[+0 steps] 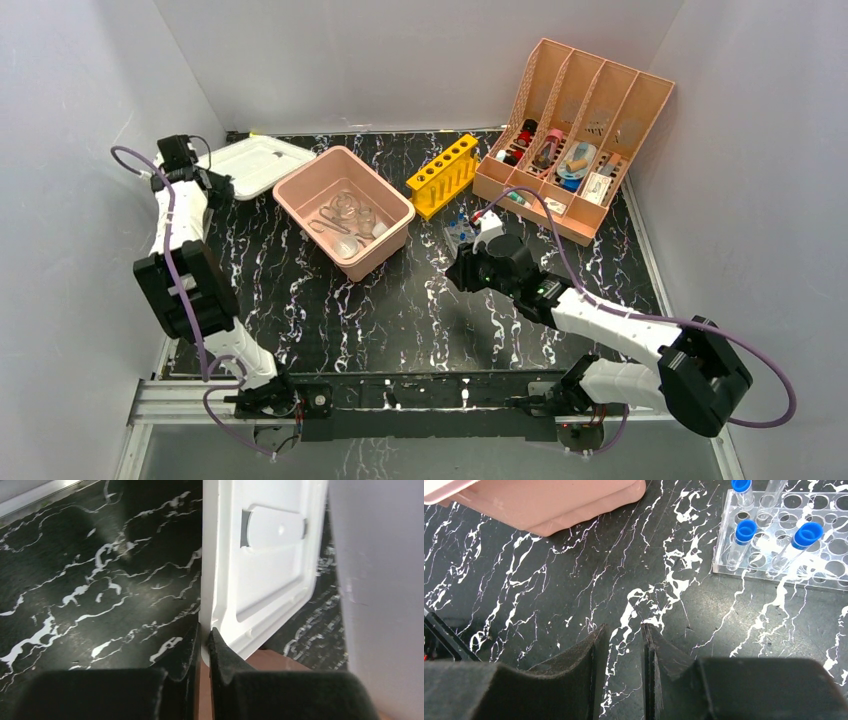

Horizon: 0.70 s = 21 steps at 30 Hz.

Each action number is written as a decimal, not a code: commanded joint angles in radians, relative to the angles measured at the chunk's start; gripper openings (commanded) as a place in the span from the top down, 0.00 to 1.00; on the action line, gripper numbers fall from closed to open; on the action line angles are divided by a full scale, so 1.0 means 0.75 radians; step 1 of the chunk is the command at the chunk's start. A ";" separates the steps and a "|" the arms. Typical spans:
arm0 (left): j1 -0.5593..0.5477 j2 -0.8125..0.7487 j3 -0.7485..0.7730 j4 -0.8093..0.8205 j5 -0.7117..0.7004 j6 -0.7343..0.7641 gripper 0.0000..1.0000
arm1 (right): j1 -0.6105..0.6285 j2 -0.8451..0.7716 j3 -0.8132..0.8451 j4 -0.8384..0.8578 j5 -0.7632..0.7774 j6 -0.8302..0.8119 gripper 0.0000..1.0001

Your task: Organize the chemistry lab equipment

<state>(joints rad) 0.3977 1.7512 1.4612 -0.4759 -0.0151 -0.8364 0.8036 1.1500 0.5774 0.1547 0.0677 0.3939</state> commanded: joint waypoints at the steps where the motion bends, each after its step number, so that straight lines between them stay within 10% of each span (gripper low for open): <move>1: -0.018 -0.195 -0.021 0.187 0.067 0.040 1.00 | 0.004 0.000 0.028 0.068 -0.023 0.009 0.61; 21: -0.044 -0.679 -0.170 0.386 0.443 -0.118 1.00 | 0.004 0.027 0.320 0.041 -0.015 -0.082 0.61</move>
<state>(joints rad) 0.3752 1.3949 1.3872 -0.2478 0.2012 -0.8757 0.8036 1.1622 0.6731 0.1249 0.0494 0.3763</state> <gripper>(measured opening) 0.040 0.391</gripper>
